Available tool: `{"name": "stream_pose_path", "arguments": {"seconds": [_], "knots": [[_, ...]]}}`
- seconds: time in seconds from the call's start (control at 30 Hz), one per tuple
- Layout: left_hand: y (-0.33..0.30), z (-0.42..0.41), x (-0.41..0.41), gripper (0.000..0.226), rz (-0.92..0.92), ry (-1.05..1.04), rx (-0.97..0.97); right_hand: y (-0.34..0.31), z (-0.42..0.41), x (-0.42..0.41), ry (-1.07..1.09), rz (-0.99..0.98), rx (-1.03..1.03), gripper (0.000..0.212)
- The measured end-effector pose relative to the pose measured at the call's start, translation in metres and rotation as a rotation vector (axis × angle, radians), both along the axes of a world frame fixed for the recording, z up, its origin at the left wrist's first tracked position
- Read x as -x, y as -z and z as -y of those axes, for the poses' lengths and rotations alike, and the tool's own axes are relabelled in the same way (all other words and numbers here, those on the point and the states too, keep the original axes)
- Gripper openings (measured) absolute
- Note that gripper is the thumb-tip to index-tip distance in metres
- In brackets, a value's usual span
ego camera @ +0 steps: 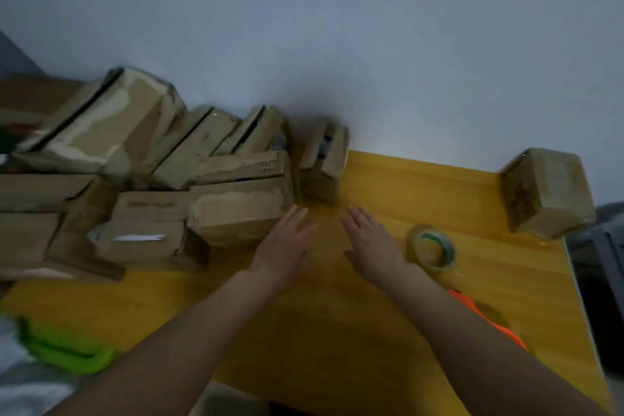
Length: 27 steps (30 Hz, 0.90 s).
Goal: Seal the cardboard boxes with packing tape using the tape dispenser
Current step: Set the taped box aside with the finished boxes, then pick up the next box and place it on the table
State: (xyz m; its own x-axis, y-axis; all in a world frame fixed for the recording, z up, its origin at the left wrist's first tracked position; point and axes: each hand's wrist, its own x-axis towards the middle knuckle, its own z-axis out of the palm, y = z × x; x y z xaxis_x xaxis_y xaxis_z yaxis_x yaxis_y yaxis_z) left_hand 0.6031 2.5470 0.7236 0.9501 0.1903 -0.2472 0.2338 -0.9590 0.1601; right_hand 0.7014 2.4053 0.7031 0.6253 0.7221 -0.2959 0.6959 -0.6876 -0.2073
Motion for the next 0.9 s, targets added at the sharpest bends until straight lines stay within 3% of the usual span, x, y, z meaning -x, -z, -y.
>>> {"name": "stream_pose_path", "arguments": {"seconds": [0.13,0.27,0.43,0.53,0.6,0.77,0.9], "knots": [[0.006,-0.063,0.040,0.063,0.114,-0.181,0.005,-0.001,-0.059,0.029,0.085,-0.106,-0.081,0.073],[0.009,-0.117,0.061,0.081,0.111,-0.443,0.057,-0.003,-0.098,0.042,0.257,-0.278,-0.208,0.077],[0.016,-0.156,0.051,0.088,0.100,-0.754,0.559,-0.003,-0.122,0.047,0.490,-0.510,-0.459,0.061],[0.016,-0.151,0.044,0.080,0.137,-0.788,0.663,-0.001,-0.118,0.048,0.600,-0.609,-0.522,0.053],[0.015,-0.141,0.046,0.074,0.152,-0.782,0.620,-0.003,-0.108,0.049,0.677,-0.576,-0.505,0.054],[0.018,-0.087,0.063,0.083,0.119,-0.597,0.584,-0.005,-0.051,0.066,0.757,-0.240,-0.193,0.074],[0.024,-0.048,0.065,0.083,0.147,-0.454,0.583,0.003,-0.002,0.097,0.756,-0.130,-0.206,0.084]]}}
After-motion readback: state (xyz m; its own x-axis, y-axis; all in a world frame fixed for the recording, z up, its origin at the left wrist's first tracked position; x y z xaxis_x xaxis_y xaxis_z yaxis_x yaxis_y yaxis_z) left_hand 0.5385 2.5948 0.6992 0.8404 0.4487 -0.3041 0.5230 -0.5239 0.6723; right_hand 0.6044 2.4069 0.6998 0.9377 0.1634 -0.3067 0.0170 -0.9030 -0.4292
